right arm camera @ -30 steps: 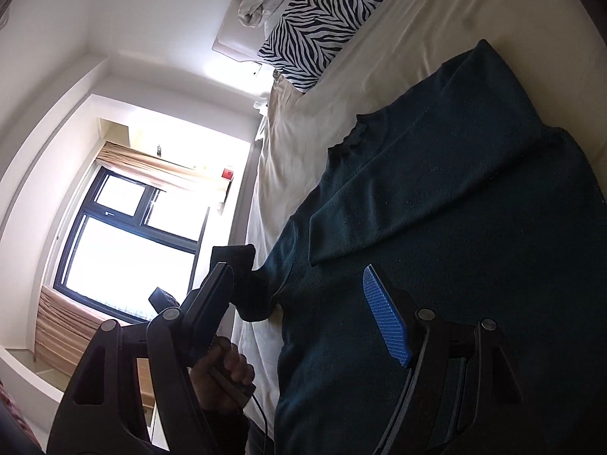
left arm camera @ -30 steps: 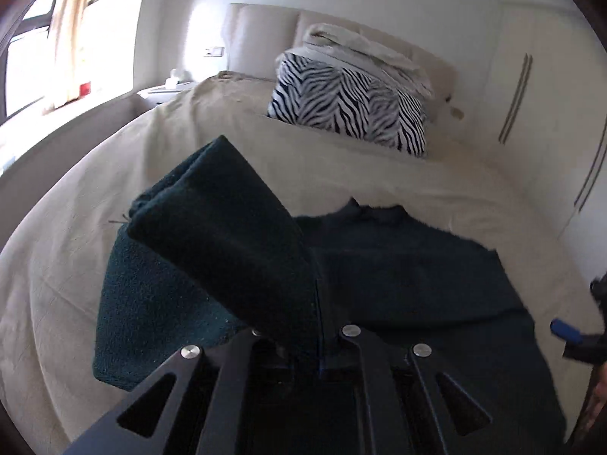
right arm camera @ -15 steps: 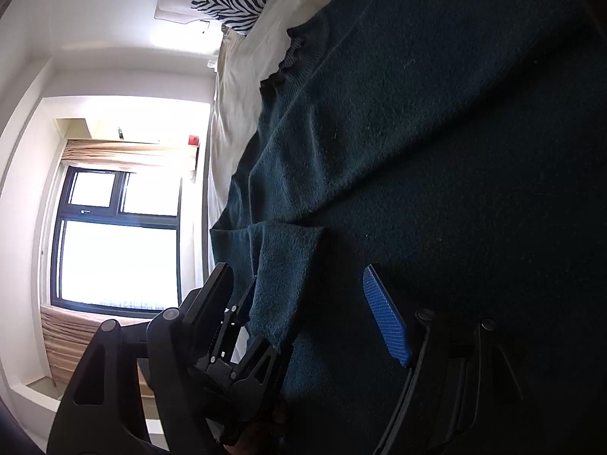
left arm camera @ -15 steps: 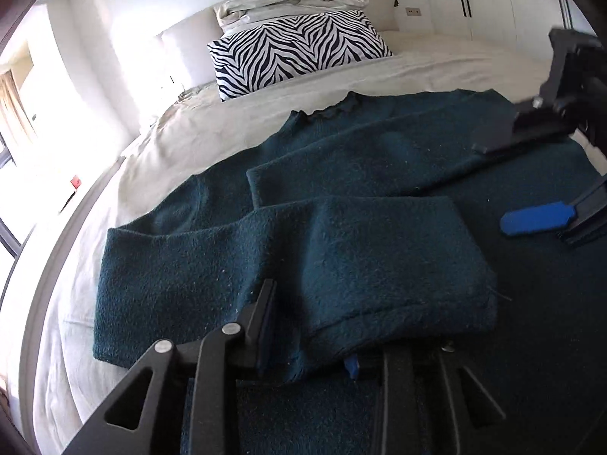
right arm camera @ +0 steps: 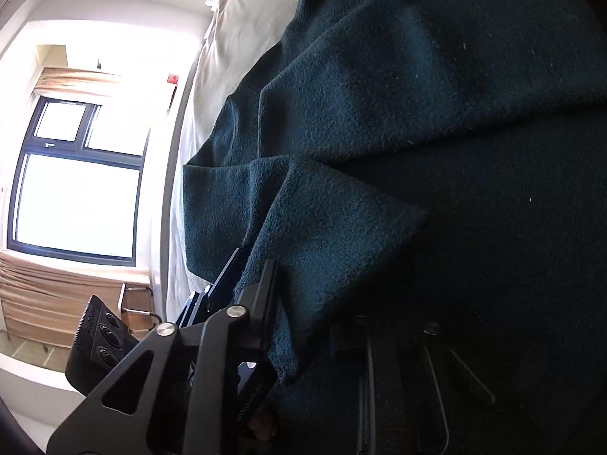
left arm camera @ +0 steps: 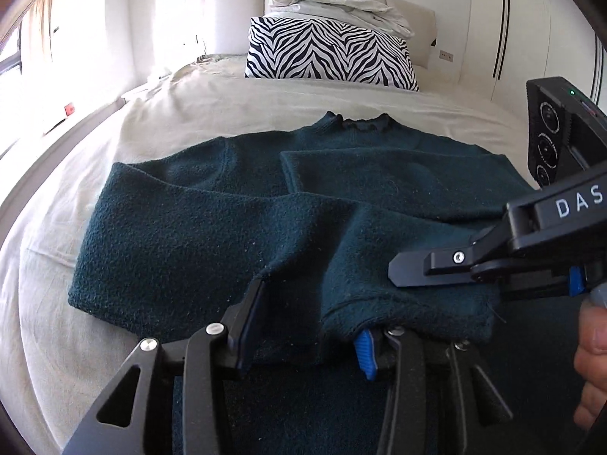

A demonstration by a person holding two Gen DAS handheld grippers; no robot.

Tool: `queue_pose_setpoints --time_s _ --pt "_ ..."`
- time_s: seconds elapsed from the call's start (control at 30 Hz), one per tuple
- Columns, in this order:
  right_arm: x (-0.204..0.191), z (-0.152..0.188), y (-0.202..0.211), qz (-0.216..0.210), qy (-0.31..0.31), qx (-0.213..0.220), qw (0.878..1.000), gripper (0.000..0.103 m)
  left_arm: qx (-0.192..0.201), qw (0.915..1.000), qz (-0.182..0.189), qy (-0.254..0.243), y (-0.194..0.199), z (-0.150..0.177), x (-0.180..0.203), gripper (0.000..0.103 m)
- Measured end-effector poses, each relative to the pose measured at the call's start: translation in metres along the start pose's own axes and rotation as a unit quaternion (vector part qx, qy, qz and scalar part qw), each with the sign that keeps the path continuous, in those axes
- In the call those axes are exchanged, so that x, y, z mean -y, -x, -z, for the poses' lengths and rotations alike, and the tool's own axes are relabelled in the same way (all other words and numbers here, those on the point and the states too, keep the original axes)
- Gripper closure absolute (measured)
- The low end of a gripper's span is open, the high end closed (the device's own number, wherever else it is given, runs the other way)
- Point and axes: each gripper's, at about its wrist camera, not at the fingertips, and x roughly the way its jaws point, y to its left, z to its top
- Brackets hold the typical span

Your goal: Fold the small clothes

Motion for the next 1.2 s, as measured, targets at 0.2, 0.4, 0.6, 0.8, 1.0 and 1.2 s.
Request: queue_pose_setpoints --time_s 0.2,0.4,0.6,0.8,1.0,1.2 --pt "-0.065 -0.021 0.044 0.058 0.130 0.064 0.988 0.096 0.044 0.9968 0.016 0.065 0.031 0.010 -0.024 0.041" --pt "-0.096 -0.058 0.099 0.087 0.189 0.128 0.970 0.096 0.031 0.9937 0.023 0.106 0.032 0.023 -0.042 0.041" --pt "-0.035 -0.104 0.118 0.147 0.137 0.139 0.970 0.096 0.022 0.9937 0.023 0.108 0.026 0.029 -0.044 0.041" --pt "0.066 -0.116 0.115 0.173 0.041 0.134 0.975 0.096 0.022 0.9942 0.020 0.103 0.022 0.028 -0.042 0.041" --pt "0.079 -0.111 0.111 0.168 0.040 0.134 0.976 0.096 0.027 0.9895 0.035 0.137 0.030 0.019 -0.053 0.041" --pt "0.056 -0.107 0.108 0.184 0.077 0.127 0.972 0.096 0.056 0.9804 0.044 0.184 0.038 -0.020 -0.082 0.041"
